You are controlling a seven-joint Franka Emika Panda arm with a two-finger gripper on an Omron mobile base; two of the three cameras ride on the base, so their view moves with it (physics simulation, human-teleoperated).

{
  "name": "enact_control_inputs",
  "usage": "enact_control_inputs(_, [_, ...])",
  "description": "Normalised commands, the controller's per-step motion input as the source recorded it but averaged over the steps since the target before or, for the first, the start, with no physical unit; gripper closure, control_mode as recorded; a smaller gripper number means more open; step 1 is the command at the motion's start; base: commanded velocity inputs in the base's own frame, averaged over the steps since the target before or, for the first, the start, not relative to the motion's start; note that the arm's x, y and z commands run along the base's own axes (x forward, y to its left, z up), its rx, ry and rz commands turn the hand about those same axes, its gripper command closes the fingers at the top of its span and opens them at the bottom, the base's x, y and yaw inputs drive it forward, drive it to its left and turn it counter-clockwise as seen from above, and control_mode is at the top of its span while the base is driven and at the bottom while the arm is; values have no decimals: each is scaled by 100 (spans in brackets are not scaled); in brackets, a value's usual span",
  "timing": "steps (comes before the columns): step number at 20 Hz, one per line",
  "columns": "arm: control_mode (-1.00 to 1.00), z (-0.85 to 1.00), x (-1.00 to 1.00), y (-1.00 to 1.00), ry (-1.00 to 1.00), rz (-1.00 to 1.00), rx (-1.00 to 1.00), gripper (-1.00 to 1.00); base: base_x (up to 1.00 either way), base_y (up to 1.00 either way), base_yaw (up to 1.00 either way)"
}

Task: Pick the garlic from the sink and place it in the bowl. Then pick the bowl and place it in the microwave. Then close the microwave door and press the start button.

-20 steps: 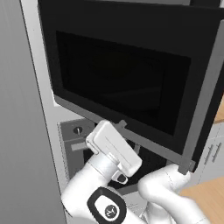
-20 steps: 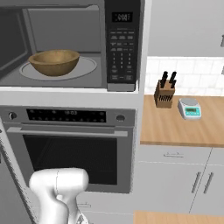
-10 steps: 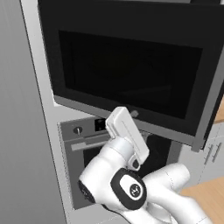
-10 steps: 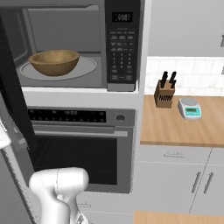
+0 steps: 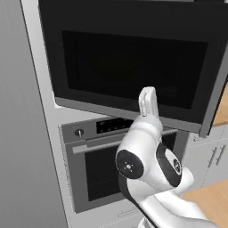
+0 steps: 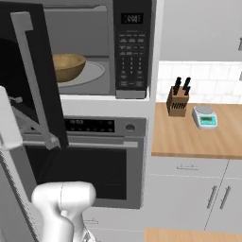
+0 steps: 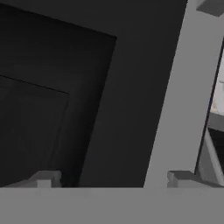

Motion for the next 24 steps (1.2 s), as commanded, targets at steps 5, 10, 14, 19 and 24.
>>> enact_control_inputs(5, [-100,58,5,-48,4,18,26,-100,0,0,0])
enact_control_inputs(10, [-100,27,4,-31,11,17,21,-100,0,0,0])
enact_control_inputs(14, [-100,6,28,-19,16,21,21,-100,0,0,0])
enact_control_inputs(19, [-100,0,48,-8,15,20,21,-100,0,0,0])
enact_control_inputs(24, [-100,0,66,-2,14,20,23,-100,0,0,0])
